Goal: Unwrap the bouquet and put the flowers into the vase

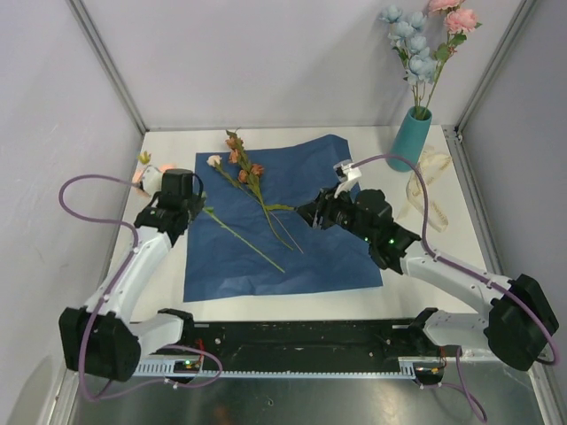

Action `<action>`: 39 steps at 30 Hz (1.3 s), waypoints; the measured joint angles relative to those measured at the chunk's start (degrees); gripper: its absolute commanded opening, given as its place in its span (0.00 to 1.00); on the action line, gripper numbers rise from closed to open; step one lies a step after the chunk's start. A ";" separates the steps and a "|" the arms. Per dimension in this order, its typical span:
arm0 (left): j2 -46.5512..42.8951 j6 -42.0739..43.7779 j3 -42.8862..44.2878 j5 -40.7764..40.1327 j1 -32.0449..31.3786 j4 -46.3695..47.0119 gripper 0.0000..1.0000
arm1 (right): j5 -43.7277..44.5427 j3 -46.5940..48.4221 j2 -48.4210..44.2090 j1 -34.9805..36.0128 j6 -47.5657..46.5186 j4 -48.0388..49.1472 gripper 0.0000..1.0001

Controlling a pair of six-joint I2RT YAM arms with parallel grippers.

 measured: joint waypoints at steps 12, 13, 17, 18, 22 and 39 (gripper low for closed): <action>-12.28 12.50 0.42 12.68 -9.94 4.31 0.00 | -10.10 0.02 10.78 6.29 8.57 13.38 0.52; -13.40 12.79 -0.15 13.46 -10.99 4.92 0.00 | -10.86 0.11 11.96 6.91 9.29 14.12 0.51; -16.65 13.46 -1.51 16.06 -14.12 6.45 0.00 | -13.51 1.64 16.55 8.87 11.37 15.93 0.48; -17.07 13.57 -1.62 16.46 -14.62 6.71 0.00 | -13.90 2.05 17.42 9.27 11.69 16.17 0.48; -18.01 14.51 -2.05 18.32 -15.87 8.20 0.00 | -14.99 3.26 19.34 10.27 12.52 16.83 0.46; -18.75 18.56 -5.35 28.15 -16.52 13.70 0.38 | -16.85 6.29 23.47 10.88 14.56 20.92 0.02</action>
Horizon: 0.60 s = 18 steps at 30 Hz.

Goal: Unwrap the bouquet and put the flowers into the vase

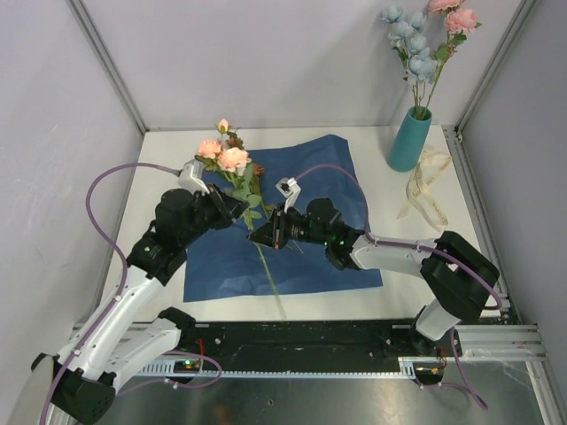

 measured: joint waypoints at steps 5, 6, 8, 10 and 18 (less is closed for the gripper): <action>-1.31 1.62 -0.20 1.42 -0.11 1.40 0.92 | 1.42 0.44 -0.11 0.26 -1.05 -0.31 0.00; -1.77 2.03 -0.35 1.55 -0.11 1.57 0.96 | 2.23 0.44 -0.42 0.04 -1.68 -1.09 0.00; -2.97 2.84 -0.50 1.92 -0.11 1.60 0.99 | 4.04 0.44 -1.60 -0.68 -3.19 -3.15 0.00; -4.07 4.02 -0.50 2.64 -0.15 1.51 0.99 | 6.23 0.44 -4.20 -2.23 -5.29 -5.46 0.00; -9.44 9.94 -0.48 3.23 -0.15 -2.86 1.00 | 11.58 0.44 -18.64 -16.79 -16.52 -7.72 0.00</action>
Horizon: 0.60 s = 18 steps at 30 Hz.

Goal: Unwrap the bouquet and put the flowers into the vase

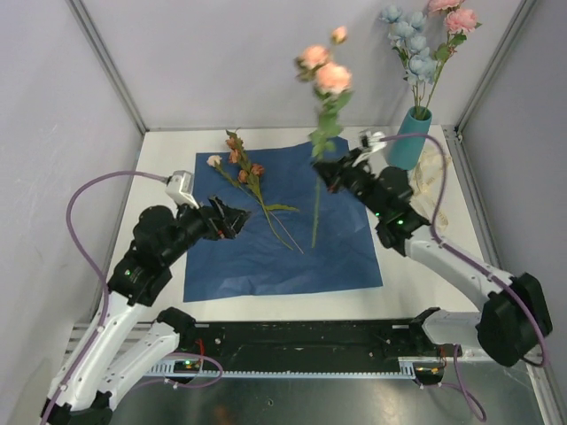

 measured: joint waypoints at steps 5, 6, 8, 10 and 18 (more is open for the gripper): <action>-7.17 3.48 -0.26 -4.76 0.00 -2.78 1.00 | 2.99 1.49 -5.09 -9.99 -10.64 3.26 0.00; -9.25 4.28 -0.74 -6.47 0.00 -2.97 1.00 | 3.34 1.95 -5.33 -11.32 -12.66 4.44 0.00; -13.70 5.99 -2.43 -9.84 0.00 -3.32 1.00 | 3.67 3.08 -5.31 -15.19 -17.46 8.28 0.00; -18.32 7.63 -4.24 -12.92 0.00 -3.78 1.00 | 3.58 3.91 -4.63 -18.67 -21.09 12.52 0.00; -25.00 11.56 -7.26 -20.26 0.00 -5.35 1.00 | 2.78 12.50 7.43 -29.51 -29.97 29.97 0.00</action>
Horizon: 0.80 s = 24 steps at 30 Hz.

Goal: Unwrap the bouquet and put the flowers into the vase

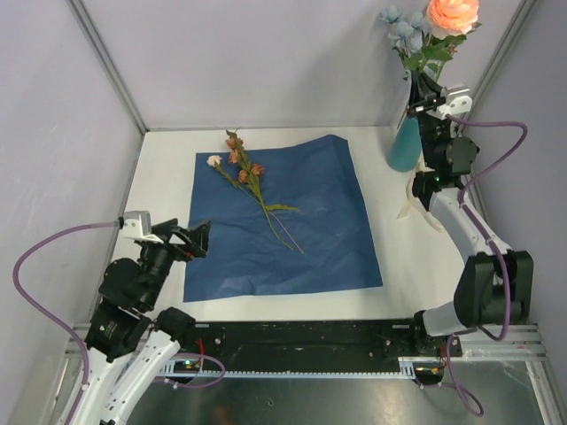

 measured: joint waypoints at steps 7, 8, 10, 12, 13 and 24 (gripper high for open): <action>0.15 1.49 0.00 -1.53 0.00 -0.68 1.00 | -0.72 10.69 11.04 -5.35 -0.11 3.87 0.00; 0.22 1.68 0.00 -1.62 0.00 -0.81 1.00 | -0.68 12.13 12.28 -5.90 -0.11 3.82 0.00; 0.31 1.90 0.00 -1.68 0.00 -1.07 1.00 | -0.66 14.67 14.40 -6.43 -0.11 3.80 0.00; 0.35 1.92 0.00 -1.75 0.00 -1.22 1.00 | -0.79 17.49 16.72 -6.88 -0.33 3.67 0.00; 0.37 1.92 0.00 -1.77 0.00 -1.29 1.00 | -0.87 18.88 17.94 -6.99 -0.37 3.41 0.00; 1.57 2.36 0.00 -1.79 0.00 -1.60 1.00 | 0.74 21.70 26.38 -8.33 -2.56 0.66 0.01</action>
